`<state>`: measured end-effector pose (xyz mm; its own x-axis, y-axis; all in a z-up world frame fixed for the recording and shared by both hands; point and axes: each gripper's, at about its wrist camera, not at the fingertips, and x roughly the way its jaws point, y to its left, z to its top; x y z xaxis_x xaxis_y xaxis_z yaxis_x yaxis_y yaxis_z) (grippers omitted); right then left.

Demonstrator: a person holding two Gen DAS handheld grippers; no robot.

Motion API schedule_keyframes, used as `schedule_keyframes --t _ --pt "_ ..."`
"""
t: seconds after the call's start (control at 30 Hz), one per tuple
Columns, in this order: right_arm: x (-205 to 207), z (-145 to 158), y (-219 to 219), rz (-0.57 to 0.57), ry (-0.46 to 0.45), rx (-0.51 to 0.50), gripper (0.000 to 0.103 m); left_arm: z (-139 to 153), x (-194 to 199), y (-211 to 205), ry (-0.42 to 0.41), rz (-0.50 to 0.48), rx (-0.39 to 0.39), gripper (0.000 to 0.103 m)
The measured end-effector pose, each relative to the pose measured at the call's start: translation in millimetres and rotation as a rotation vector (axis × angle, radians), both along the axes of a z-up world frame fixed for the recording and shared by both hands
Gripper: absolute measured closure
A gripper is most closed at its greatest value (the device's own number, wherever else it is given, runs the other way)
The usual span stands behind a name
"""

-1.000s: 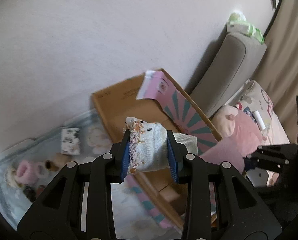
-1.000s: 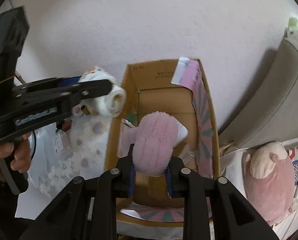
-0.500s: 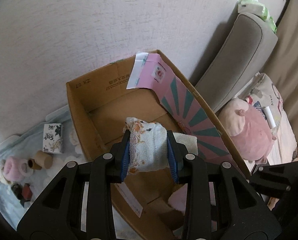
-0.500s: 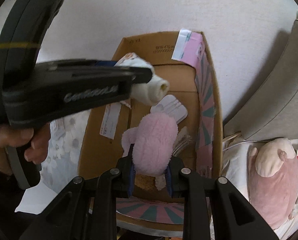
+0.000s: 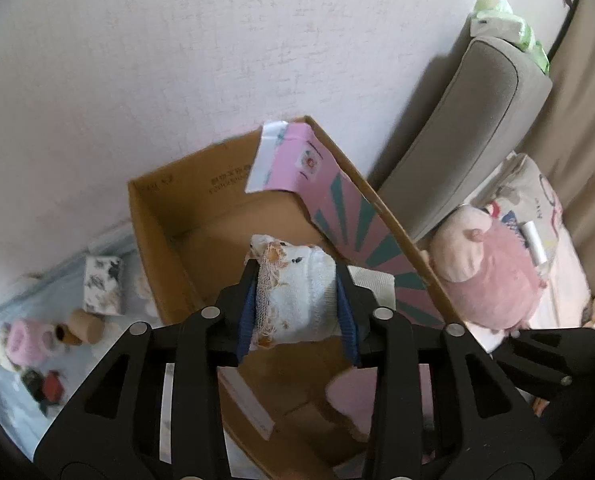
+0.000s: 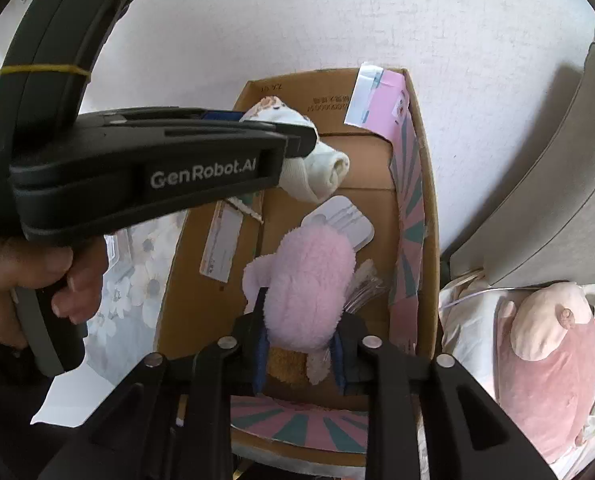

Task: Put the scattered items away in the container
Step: 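Carry the sock and slipper into the cardboard box and release both, then return to the tray and grasp the second sock with left tool while right grasps second slipper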

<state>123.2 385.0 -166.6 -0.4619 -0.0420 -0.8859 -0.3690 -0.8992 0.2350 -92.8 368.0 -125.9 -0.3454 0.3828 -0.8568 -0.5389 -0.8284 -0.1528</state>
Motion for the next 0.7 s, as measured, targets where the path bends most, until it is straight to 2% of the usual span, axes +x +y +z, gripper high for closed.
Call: schedule_keyframes --t 0.03,0.07,0.1,0.13,0.17,0.23,0.7 --pt "-1.6 -0.8 0.8 -0.003 -0.009 0.0 0.064 -0.5 0.5 0.7 -0.005 0.011 -0.011 0.066" --pt "-2.6 -2.0 0.7 -0.004 -0.02 -0.002 0.047 -1.3 0.8 1.8 -0.004 0.018 -0.031 0.056" --pt "-3.0 -2.9 0.6 -0.001 -0.027 -0.003 0.039 -0.7 1.8 2.5 0.003 0.018 -0.045 0.047" --pt "-2.2 -2.1 0.6 -0.001 -0.021 -0.003 0.035 0.0 2.7 2.6 0.007 0.017 -0.046 0.022" --pt "-0.3 -0.1 1.0 0.0 -0.008 -0.004 0.035 2.8 3.9 0.8 0.016 0.022 -0.036 0.005" --pt "3.4 4.8 1.6 -0.007 0.015 0.0 0.035 11.2 5.8 -4.7 0.035 0.04 0.002 0.004" --pt "20.1 31.6 -2.3 -0.059 0.056 0.054 0.035 51.1 26.3 -39.8 0.113 0.1 0.054 0.004"
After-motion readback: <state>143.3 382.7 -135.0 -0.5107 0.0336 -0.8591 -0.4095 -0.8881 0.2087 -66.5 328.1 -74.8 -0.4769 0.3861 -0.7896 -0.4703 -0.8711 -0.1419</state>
